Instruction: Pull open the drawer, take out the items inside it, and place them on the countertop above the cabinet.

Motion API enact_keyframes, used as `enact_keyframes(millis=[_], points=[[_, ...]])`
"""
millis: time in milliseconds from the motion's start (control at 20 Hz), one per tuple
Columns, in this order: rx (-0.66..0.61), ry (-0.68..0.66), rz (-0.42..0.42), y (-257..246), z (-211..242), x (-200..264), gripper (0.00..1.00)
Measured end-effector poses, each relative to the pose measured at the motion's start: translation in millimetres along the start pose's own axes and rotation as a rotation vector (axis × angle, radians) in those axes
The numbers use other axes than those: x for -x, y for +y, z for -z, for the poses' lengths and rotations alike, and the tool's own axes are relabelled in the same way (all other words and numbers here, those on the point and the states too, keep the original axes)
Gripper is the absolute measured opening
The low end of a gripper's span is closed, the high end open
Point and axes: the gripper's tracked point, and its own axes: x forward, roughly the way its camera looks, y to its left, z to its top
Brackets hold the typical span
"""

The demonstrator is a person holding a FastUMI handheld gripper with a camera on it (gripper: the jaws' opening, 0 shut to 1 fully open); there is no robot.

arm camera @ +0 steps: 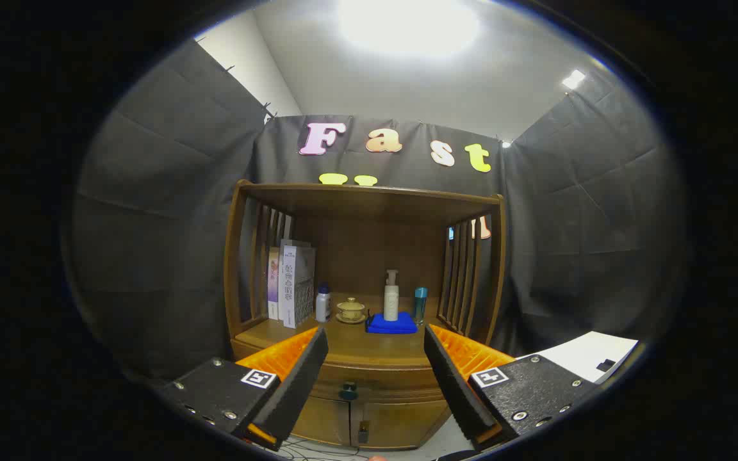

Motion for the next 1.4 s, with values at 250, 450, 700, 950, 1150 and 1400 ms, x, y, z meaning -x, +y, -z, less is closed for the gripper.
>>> enact_keyframes(millis=[250, 450, 700, 950, 1150, 1400], points=[[-0.038, 0.014, 0.011, -11.3, 5.8, -1.7, 0.95], [-0.079, 0.028, 0.022, -18.5, 9.0, -1.7, 0.95], [-0.065, 0.041, 0.032, -20.6, 12.7, -2.2, 0.95], [-0.047, 0.046, 0.016, -16.5, 16.6, -3.1, 0.95], [-0.025, 0.070, 0.012, -14.9, 31.9, -8.0, 0.95], [-0.088, 0.113, -0.001, -9.2, 57.2, -20.8, 0.95]])
